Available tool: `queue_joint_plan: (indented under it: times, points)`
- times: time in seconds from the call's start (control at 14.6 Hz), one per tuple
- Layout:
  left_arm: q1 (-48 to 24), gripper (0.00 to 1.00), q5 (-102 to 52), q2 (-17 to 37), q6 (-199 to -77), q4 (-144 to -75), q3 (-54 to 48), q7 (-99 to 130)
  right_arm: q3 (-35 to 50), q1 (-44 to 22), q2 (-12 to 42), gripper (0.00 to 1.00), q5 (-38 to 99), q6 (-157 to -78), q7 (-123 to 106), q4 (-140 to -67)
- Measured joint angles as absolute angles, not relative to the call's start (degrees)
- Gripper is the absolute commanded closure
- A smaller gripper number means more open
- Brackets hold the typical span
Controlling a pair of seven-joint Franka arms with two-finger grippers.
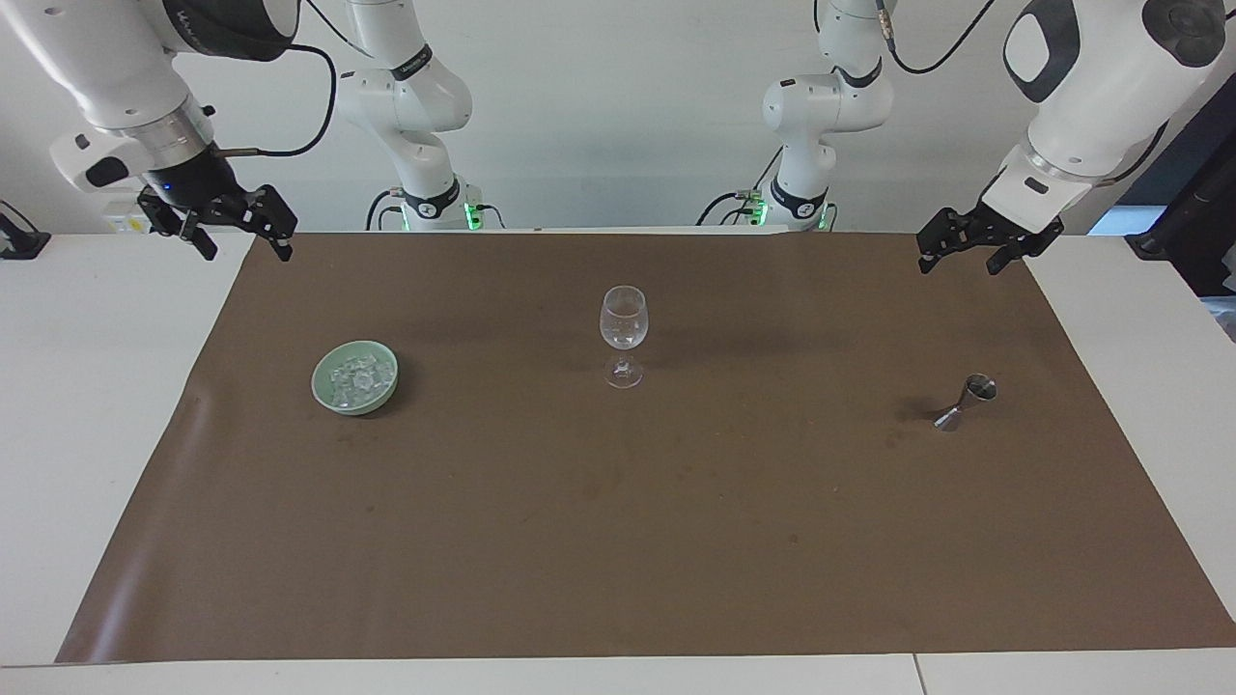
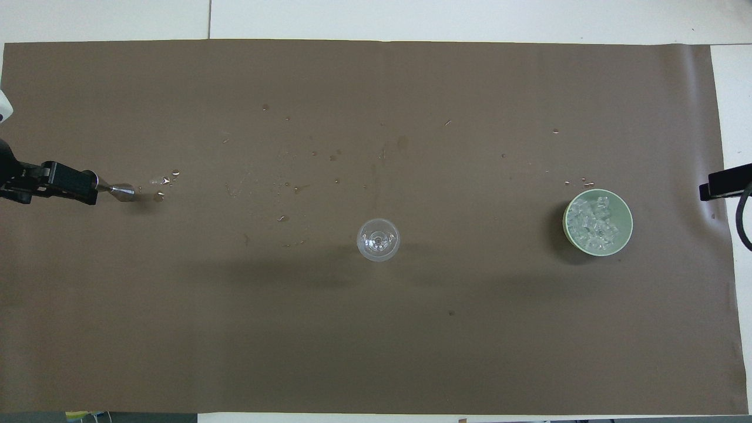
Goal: Pour wine and add ice with both arms
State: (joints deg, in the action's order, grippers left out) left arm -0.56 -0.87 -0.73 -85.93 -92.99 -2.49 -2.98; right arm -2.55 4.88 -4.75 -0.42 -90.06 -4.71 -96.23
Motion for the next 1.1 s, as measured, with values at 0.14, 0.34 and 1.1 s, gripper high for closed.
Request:
queue_joint_plan:
  times: [0.14, 0.34, 1.1]
  points:
    - [-0.6, 0.0, -0.9, -1.1, -86.6, -93.3, -2.5, -3.0, -2.5, 4.9, -4.7, 0.0, -0.4, -90.1, -4.7, -96.2]
    - [-0.6, 0.0, -0.9, -1.1, -87.9, -93.3, -2.4, -3.0, -2.5, 4.9, -4.7, 0.0, -0.4, -90.1, -4.7, -96.2]
    - [-0.2, 0.0, -1.0, -1.1, -87.8, -93.3, -1.8, 8.7, -2.4, 4.9, -4.8, 0.0, -0.3, -90.0, -4.7, -96.1]
